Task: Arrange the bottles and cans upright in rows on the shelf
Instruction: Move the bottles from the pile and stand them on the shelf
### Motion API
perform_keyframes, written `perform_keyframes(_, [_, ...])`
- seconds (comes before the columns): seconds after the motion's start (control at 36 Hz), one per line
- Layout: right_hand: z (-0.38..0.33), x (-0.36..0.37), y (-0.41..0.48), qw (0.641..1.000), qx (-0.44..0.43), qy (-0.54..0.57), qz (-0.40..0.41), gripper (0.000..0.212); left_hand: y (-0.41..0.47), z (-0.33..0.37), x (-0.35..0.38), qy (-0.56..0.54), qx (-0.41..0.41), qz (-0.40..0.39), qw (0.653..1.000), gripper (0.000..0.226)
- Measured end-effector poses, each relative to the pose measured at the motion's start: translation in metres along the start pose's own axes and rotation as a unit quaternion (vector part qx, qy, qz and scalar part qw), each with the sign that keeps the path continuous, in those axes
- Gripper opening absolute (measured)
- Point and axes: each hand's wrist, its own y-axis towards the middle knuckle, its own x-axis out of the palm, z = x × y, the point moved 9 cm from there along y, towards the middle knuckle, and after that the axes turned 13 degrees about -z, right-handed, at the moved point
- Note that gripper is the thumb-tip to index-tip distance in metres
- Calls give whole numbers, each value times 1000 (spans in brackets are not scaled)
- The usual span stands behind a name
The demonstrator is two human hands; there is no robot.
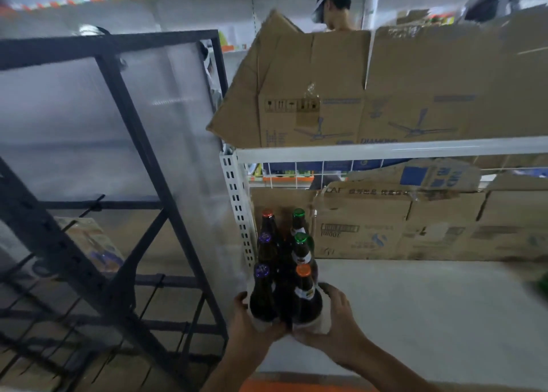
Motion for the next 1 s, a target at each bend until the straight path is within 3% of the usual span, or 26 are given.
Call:
perform_keyframes(0.14, [-32,-54,-36,998,-58,26,24,77,-55,72,-26,66,141,117,981,60])
perform_keyframes(0.25, [-51,-116,-81,994,-84,33,58,70,-97,139,-5,115,233,126,957,44])
perform_keyframes(0.36, [-60,-191,-145,984,-114,20,132,57,-114,193,62,103,254,48,961,41])
perform_keyframes(0.53, [-45,-308,-269,969,-120,-10,214,52,-143,290,197,141,313,-53,938,41])
perform_keyframes(0.75, [20,-431,-471,928,-53,-15,369,46,-199,389,419,131,411,-204,879,38])
perform_keyframes(1.0, [104,-494,-641,867,49,5,495,56,-263,433,630,138,443,-387,797,35])
